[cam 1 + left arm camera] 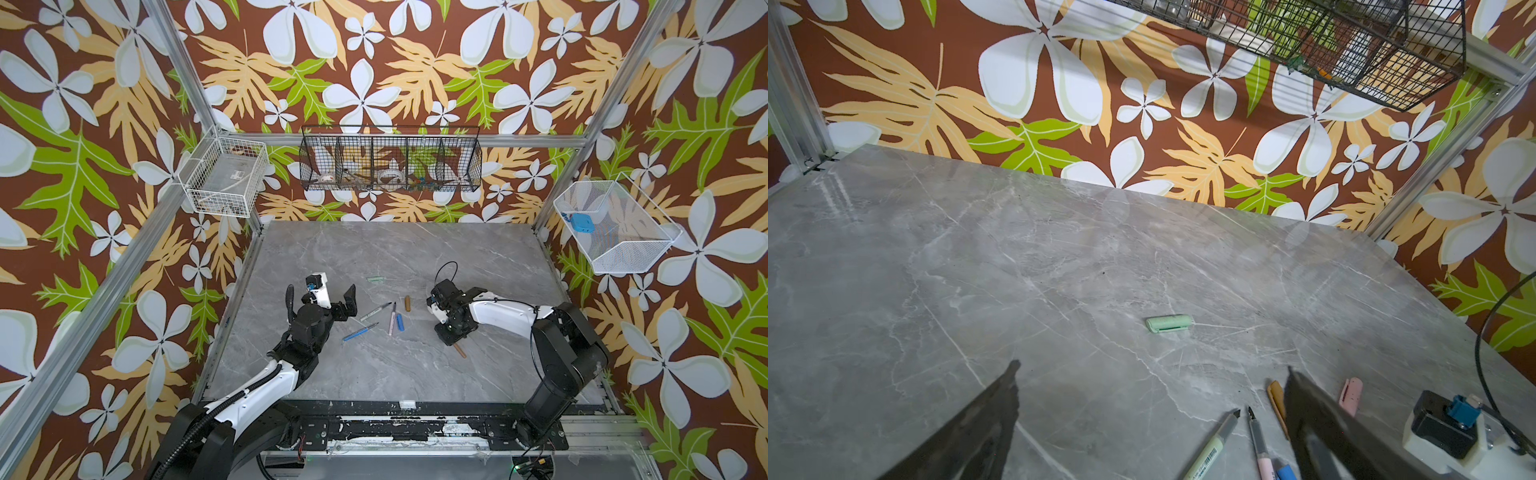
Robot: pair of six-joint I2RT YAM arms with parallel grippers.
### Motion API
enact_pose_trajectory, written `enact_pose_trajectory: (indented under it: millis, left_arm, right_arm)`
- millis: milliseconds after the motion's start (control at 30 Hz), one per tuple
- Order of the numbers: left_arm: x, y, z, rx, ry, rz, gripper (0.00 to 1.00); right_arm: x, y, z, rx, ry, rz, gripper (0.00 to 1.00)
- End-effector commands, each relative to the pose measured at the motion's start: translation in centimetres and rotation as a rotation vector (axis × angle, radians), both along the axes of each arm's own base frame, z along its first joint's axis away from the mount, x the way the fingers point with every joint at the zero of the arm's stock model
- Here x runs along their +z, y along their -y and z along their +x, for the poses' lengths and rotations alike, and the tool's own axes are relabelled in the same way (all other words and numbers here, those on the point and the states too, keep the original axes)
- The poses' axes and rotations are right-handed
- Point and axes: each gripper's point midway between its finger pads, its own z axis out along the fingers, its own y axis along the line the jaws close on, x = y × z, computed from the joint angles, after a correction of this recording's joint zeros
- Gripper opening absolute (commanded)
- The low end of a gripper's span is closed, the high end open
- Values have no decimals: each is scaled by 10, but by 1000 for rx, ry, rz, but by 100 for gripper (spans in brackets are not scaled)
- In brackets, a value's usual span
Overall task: Insert the pens into the pen caps
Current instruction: 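Lower the right gripper and close it on the orange fountain pen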
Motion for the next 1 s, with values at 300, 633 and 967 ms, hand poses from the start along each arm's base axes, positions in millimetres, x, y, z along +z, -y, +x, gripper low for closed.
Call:
enact_pose_trajectory:
  millis: [300, 633, 967]
  left_arm:
    - [2, 5, 1, -25, 7, -7, 100]
    - [-2, 12, 2, -62, -2, -6, 100]
    - [-2, 24, 1, -127, -7, -18, 100]
  right_arm:
    - [-7, 10, -7, -33, -25, -46, 16]
    - [-6, 5, -6, -85, 10, 15, 5]
    - [30, -23, 18, -130, 134, 248, 3]
